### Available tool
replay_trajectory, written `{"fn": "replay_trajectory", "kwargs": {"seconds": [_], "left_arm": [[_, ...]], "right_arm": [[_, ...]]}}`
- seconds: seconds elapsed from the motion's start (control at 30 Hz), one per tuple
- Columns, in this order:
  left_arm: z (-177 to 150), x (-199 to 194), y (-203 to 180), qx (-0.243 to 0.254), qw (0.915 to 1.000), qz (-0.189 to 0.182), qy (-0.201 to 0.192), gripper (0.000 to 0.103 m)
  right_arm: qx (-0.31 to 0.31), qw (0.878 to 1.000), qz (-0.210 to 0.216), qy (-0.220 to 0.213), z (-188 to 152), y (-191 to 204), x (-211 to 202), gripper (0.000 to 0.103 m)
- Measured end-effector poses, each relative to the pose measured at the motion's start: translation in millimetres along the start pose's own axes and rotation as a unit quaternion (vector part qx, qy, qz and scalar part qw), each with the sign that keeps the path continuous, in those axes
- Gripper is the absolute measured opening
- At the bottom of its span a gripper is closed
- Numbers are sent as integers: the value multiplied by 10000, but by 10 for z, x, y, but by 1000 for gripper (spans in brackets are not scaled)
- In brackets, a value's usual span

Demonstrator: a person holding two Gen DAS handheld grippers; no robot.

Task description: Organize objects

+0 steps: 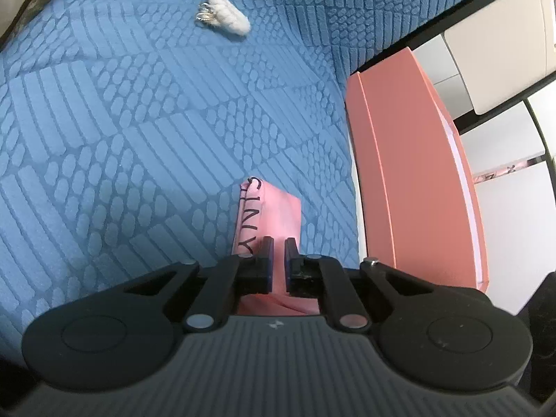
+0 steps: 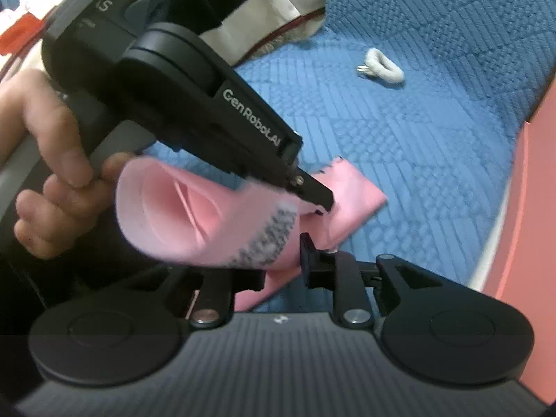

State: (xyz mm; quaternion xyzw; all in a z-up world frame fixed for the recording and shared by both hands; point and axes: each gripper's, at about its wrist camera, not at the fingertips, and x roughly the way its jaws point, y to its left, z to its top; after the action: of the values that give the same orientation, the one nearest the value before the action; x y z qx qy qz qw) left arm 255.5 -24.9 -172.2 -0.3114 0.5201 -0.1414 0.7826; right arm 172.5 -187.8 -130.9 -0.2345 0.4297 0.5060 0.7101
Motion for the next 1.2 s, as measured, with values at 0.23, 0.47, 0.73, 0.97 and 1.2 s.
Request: {"fn": "replay_trajectory", "kwargs": {"seconds": [0.23,0.47,0.73,0.97,1.2], "left_arm": [[-25,-8,-63,55,9999,110,-53,10],[-40,9,-127,178,9995,222,-131,10],[-43,-9,-143,207,9992,276,-212,10],[-78,-214,-132,-93,9980,324,-532,10],[-239,-449,-223,114,9956,564,-741,10]], "right_arm": [[504,9982,-321,-80,-211,-108,-290,25],[1045,9918,321,-659,-53,-191,-320,26],[1470,9866,639,-295,70,-238,49,27],[1702,9827,707,-205,37,-269,123,22],[2597,9606,946,-279,0,-518,162,21]]}}
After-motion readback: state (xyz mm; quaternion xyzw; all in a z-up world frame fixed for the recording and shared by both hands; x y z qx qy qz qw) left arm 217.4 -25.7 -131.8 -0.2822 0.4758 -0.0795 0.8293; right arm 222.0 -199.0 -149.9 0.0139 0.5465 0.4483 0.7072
